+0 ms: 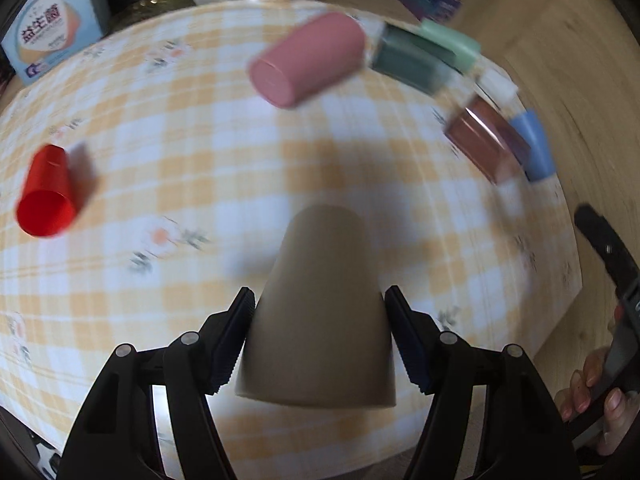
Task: Flip cup upside down
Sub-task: 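Close the right gripper around the beige cup's body and lift it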
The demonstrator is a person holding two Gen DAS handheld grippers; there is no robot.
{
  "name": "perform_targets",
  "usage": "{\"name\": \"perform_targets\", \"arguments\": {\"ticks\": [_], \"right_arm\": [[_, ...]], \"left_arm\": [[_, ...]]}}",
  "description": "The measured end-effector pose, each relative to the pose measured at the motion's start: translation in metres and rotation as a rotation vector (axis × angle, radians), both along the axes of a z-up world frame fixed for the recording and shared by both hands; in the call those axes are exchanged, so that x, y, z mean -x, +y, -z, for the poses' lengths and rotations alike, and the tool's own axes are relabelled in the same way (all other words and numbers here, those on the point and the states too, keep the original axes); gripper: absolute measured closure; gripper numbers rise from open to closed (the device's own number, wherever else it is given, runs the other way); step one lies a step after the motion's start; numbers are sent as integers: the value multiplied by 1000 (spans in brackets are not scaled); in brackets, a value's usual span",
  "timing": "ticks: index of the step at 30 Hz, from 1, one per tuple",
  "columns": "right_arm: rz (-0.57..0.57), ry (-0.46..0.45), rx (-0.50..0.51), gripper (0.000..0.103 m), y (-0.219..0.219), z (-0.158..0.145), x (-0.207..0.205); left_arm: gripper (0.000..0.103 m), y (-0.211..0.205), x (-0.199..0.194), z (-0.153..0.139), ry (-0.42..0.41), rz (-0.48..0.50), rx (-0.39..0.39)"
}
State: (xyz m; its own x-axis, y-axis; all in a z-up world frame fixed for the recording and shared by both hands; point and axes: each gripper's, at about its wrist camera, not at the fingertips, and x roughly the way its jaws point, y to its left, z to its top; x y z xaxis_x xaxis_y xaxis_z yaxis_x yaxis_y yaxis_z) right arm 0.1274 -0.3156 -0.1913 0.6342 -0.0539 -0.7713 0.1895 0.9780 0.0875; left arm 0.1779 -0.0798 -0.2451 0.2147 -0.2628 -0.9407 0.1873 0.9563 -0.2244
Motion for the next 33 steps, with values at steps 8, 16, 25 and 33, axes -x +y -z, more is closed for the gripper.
{"name": "perform_targets", "arguments": {"ticks": [8,16,25,33], "right_arm": [[19,2,-10,13,-9,-1,14],[-3,14,-70,13,-9,2,21],[-47,34,-106,13,4,-1,21],[-97,98,-136,13,29,5,11]], "left_arm": [[38,-28,27,17,52,53,48],[16,-21,33,4,5,52,76],[14,23,43,-37,-161,-36,110],[14,83,55,-52,-324,-162,23]]}}
